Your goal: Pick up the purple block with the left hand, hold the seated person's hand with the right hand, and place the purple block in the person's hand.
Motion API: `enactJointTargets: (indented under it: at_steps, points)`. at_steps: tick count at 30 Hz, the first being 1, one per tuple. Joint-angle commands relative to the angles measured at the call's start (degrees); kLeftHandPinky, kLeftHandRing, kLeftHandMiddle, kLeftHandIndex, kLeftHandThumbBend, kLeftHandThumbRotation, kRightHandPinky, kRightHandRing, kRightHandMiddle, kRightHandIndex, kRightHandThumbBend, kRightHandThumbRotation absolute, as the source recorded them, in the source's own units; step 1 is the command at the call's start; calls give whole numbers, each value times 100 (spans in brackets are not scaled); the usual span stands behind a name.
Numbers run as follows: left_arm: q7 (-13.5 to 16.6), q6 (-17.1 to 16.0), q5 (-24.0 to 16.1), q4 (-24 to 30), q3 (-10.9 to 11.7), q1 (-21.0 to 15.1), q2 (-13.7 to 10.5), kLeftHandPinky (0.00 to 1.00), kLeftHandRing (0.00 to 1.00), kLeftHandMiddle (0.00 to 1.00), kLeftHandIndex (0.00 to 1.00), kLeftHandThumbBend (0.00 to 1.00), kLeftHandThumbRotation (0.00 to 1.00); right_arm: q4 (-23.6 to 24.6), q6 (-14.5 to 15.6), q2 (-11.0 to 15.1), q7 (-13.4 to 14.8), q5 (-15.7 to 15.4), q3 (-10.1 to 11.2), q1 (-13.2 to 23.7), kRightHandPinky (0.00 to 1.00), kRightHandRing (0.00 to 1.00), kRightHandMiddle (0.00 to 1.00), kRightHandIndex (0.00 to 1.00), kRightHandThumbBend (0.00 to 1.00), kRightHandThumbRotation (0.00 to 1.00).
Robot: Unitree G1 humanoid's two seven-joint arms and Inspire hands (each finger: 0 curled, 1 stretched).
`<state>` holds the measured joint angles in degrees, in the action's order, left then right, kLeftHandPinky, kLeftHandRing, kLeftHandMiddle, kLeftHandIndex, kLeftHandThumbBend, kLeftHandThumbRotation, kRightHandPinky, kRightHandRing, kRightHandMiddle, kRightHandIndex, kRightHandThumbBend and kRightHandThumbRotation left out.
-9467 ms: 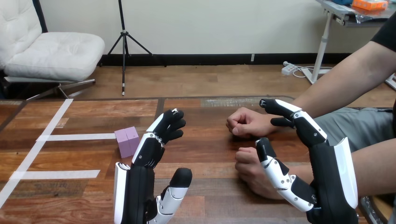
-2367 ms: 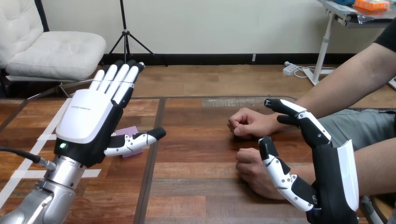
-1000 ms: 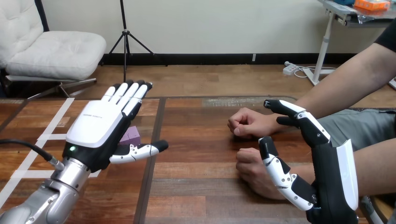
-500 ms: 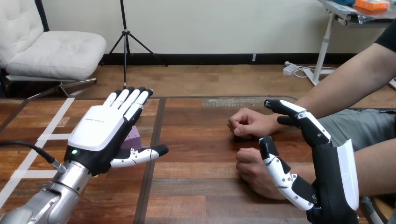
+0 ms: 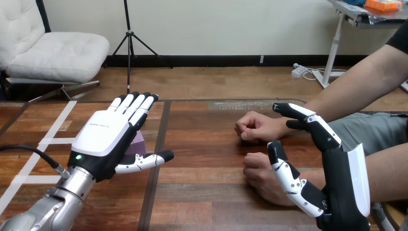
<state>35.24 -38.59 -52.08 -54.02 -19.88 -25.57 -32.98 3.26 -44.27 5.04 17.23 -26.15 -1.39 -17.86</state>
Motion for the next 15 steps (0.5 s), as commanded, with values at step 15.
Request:
enactJointTargets:
  at_steps: [15]
  points:
    - [132,162,130,-256,-108,-677,70,100,100,100,100,74,100,79,21,59,0,-10,55,286,71,77,77,73,36,45]
